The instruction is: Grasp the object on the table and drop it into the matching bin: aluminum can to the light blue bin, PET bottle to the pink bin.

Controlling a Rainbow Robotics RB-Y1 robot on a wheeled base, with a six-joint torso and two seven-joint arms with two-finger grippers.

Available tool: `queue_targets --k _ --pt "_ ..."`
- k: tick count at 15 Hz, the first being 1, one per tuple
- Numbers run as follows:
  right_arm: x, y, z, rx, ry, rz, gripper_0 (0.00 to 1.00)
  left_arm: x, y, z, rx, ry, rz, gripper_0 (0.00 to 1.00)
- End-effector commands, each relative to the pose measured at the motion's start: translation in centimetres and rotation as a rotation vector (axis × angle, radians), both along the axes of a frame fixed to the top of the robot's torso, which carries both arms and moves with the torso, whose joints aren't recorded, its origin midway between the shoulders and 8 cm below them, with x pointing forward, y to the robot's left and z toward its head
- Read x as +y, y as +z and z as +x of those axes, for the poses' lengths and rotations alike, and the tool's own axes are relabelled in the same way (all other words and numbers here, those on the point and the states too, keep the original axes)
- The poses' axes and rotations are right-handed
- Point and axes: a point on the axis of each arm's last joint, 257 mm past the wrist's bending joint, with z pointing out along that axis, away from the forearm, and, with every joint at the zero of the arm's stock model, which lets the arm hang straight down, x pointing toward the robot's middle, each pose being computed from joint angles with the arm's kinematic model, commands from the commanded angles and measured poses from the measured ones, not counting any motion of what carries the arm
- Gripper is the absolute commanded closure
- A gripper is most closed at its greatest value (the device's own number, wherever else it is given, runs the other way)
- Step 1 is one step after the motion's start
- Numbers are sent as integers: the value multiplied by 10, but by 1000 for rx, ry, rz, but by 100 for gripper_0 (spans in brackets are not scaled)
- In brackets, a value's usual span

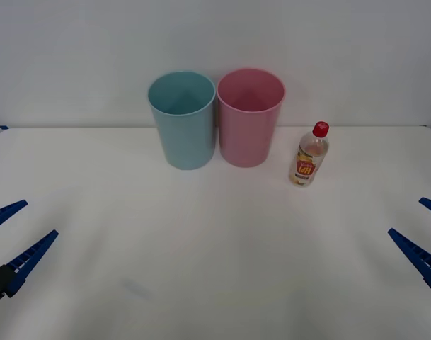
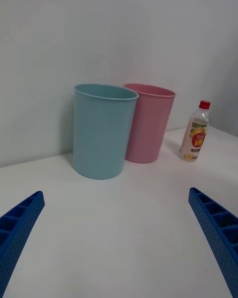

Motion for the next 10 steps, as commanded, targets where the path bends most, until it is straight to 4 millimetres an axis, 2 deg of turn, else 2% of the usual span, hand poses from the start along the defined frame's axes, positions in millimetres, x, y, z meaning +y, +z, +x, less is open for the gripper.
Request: queue_targets --k 1,6,10 --pt "0 0 0 0 0 0 0 0 0 0 0 0 0 0" --pt "8 11 -6 -24 14 14 0 0 0 0 0 0 0 0" --pt "13 2 0 -13 2 12 0 0 0 0 0 0 0 0"
